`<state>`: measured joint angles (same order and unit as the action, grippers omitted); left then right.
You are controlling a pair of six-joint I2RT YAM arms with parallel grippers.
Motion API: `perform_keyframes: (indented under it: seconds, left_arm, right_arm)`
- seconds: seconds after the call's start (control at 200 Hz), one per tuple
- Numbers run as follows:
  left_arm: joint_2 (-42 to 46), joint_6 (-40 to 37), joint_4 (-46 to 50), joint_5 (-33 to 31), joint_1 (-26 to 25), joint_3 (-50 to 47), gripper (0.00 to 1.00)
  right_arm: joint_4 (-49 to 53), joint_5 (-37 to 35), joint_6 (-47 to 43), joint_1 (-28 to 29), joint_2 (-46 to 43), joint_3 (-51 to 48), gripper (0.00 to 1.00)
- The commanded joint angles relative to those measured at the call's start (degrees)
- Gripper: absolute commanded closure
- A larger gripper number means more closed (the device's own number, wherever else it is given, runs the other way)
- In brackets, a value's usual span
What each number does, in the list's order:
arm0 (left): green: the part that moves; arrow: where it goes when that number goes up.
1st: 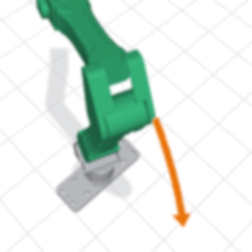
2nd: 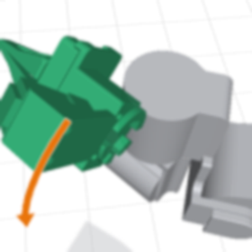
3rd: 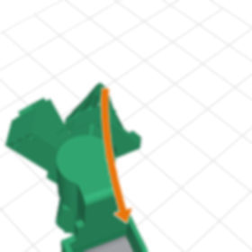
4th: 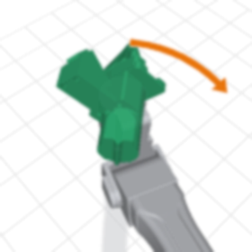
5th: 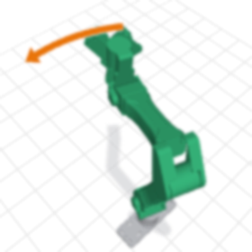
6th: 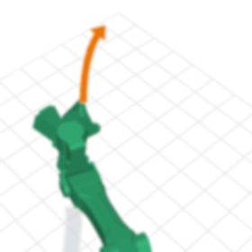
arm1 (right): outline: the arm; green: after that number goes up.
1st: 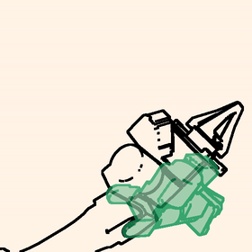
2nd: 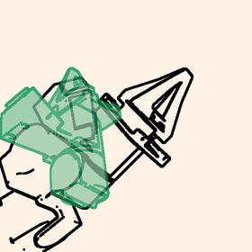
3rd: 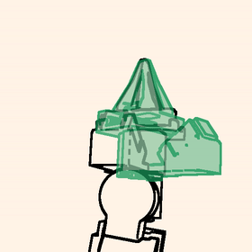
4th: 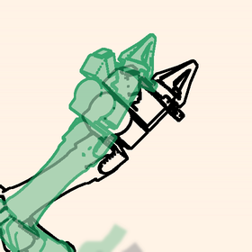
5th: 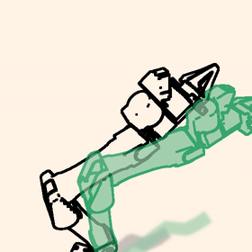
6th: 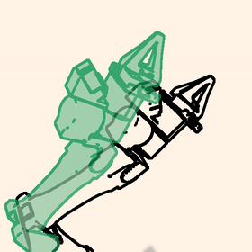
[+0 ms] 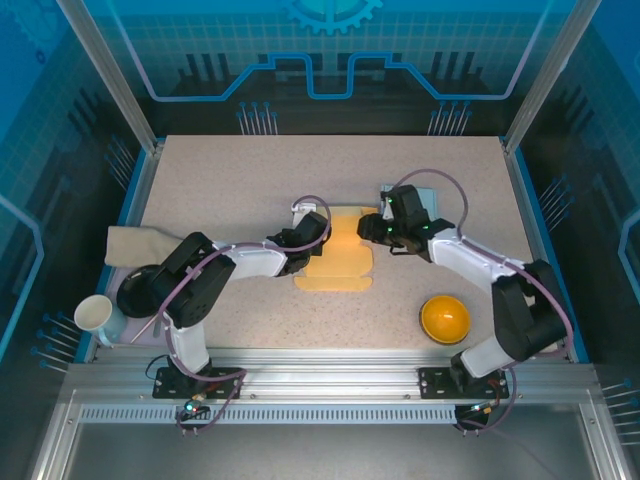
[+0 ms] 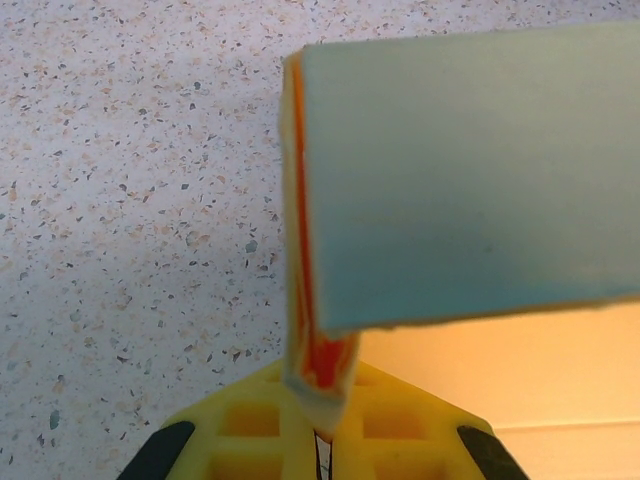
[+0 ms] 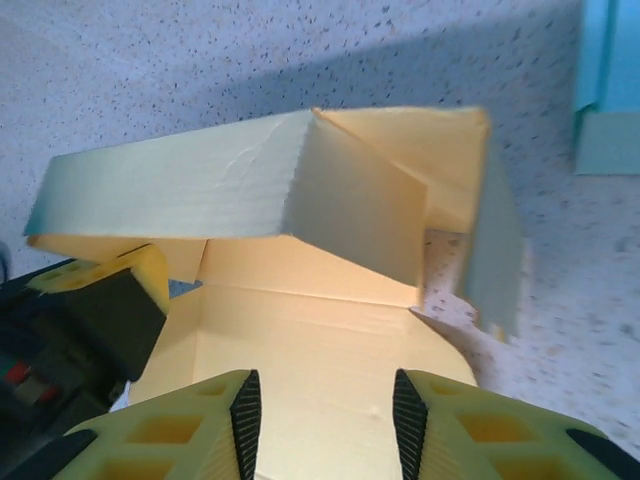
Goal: Fold the paper box
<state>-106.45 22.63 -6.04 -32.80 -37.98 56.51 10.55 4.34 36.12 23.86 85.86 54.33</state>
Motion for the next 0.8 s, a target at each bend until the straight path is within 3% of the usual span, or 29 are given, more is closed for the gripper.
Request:
perform_keyframes:
  seconds: [0.0, 0.145, 0.47, 0.57, 0.685, 0.795]
  left_arm:
    - [-3.74, 0.6, 9.22, 2.61, 0.76, -1.32, 1.0]
    - [-3.59, -0.27, 9.23, 2.07, 0.76, -1.49, 1.0]
    - [-2.8, -1.14, 8.37, 3.06, 0.8, -2.19, 1.0]
    - [-2.71, -1.54, 8.41, 3.0, 0.8, -2.11, 1.0]
    - [-2.21, -1.88, 8.08, 3.55, 0.8, -2.19, 1.0]
    - [-1.71, -2.24, 7.64, 4.15, 0.81, -2.5, 1.0]
  right_arm:
    - [12.79, -0.68, -12.66, -2.22, -2.41, 4.49, 0.58]
    - [16.73, -7.85, -25.97, -5.47, -3.42, 7.99, 0.58]
    - [-4.16, -11.33, -71.62, -6.17, -1.6, 0.33, 0.57]
    - [-9.29, -6.46, -79.04, -8.07, 0.27, -1.89, 0.56]
    - [-7.13, 5.71, -82.85, -11.51, 1.95, -1.47, 0.56]
    - [-7.11, 9.37, -85.74, -12.08, 4.54, -1.16, 0.56]
